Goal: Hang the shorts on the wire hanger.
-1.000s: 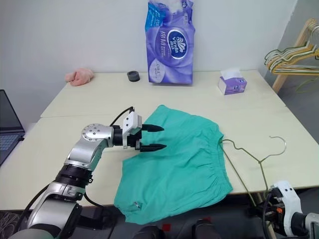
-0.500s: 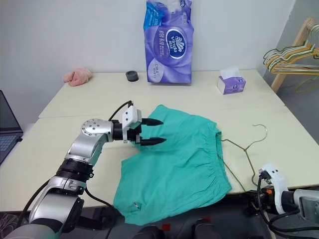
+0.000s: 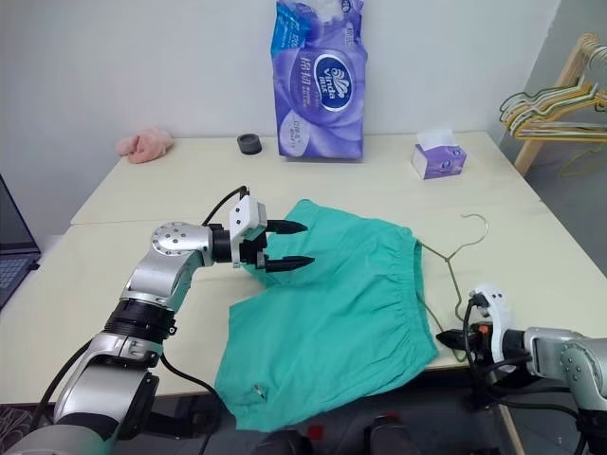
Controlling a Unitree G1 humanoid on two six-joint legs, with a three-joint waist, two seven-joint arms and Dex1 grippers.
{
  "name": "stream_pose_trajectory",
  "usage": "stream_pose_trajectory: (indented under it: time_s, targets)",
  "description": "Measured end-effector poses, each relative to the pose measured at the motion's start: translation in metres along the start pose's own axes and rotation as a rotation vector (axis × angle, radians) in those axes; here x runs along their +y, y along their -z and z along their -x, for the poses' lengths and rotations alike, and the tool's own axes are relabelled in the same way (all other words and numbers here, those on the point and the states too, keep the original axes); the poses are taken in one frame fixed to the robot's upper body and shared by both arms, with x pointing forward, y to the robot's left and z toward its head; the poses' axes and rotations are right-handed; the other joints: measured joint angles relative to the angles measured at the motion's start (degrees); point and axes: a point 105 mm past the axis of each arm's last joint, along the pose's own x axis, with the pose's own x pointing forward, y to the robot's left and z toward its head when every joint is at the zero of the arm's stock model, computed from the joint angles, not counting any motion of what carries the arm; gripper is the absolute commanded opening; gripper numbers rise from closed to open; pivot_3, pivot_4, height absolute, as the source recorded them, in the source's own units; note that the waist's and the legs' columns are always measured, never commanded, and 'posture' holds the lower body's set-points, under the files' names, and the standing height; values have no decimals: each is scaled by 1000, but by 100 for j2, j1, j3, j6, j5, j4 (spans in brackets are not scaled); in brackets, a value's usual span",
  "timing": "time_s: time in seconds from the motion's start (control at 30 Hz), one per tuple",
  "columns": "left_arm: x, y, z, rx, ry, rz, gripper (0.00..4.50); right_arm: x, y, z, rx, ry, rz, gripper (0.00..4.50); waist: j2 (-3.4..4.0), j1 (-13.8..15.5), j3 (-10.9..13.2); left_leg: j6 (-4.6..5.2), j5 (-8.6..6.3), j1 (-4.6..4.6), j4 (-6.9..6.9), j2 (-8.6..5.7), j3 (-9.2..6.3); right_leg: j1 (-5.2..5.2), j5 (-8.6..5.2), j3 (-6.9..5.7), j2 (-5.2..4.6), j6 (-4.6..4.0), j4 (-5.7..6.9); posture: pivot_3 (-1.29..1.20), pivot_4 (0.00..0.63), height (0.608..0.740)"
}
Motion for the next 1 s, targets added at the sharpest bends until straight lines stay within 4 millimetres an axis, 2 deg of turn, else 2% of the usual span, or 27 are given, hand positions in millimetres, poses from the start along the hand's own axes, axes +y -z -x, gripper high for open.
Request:
stream_pose_trajectory:
  time_s: [0.17,0.3,0.4,0.5,0.63,0.77,0.87,1.0]
  targets:
    - [2,-3,-1,-7,-6,7,3694,4,-20,0,-50,13,75,0,0,-1,0,0,0,-1,1,-1,1,0,0,1,-1,0,0,-148,71,740]
    - [14,-7,0,-12,-63,53,4463,12,-36,3,-76,51,236,0,0,-6,0,0,0,-2,0,-1,-1,-1,0,-1,0,1,0,-154,70,740]
    - [26,-12,1,-23,-100,73,4463,18,-44,3,-67,92,394,0,0,-9,1,0,0,-2,1,-2,-1,-2,0,-4,0,2,-1,-154,70,740]
    - [44,-30,3,-65,-152,65,4463,30,-50,-3,-73,99,558,0,-4,-13,2,-1,-1,-4,0,-2,-2,-3,-1,-5,1,3,-3,-158,66,740]
    - [57,-49,7,-105,-164,28,4463,35,-50,-9,-64,122,694,0,-4,-17,2,-2,-2,-5,0,-6,1,-3,0,-2,-2,5,-6,-161,64,740]
    - [50,-50,6,-96,-72,17,4463,42,-49,-13,-63,114,769,0,-3,-30,2,-3,-2,-4,0,-5,-1,-4,0,-3,-1,4,-4,-169,59,740]
    - [33,-43,5,-14,100,-36,4463,47,-49,-12,-47,113,850,0,-3,-37,2,-3,-2,-5,-1,-5,-1,-5,0,-4,0,3,-3,-171,58,740]
    - [27,-38,4,72,198,-123,4463,53,-47,-10,-24,101,939,0,-3,-33,2,-3,-2,-6,1,-6,0,-4,0,-4,0,4,-5,-180,57,740]
